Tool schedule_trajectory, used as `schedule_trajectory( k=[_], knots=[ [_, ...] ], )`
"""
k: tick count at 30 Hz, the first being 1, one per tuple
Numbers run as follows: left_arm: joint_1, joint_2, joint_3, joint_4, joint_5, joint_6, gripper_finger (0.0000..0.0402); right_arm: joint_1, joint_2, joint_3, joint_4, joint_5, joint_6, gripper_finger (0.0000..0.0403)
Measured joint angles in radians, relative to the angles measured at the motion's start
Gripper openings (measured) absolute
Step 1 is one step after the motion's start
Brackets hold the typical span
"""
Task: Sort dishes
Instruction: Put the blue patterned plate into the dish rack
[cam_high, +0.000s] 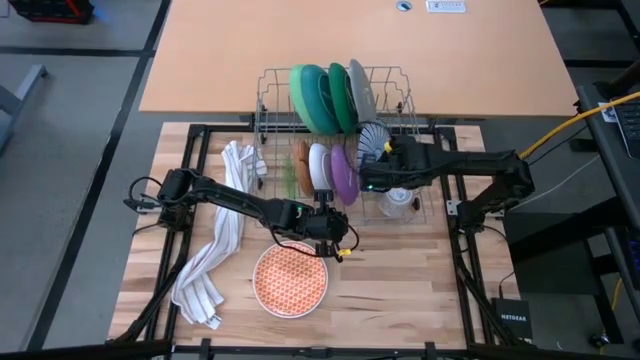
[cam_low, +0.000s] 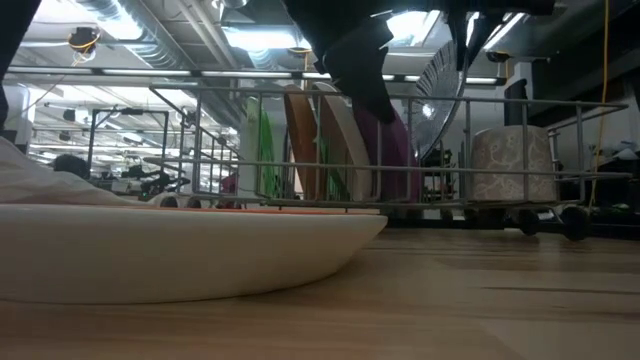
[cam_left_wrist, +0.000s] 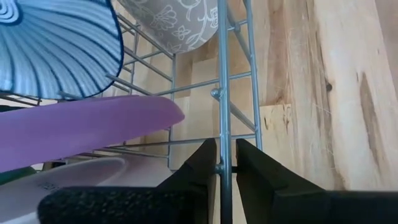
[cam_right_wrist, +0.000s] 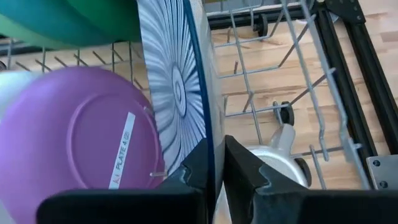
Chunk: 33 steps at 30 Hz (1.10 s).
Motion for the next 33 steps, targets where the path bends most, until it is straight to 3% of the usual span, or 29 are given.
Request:
schedule_trajectory(
  k=[20, 33],
  knots=[
    [0.005, -0.001, -0.021, 0.016, 0.003, 0.011, 0.0049, 0.088, 0.1, -0.005, 0.032, -0.077, 0.131, 0.0038],
    [-0.031, 0.0, -0.032, 0.019, -0.014, 0.093, 0.0052, 0.091, 0.099, -0.004, 0.046, -0.258, 0.071, 0.0079]
  ],
)
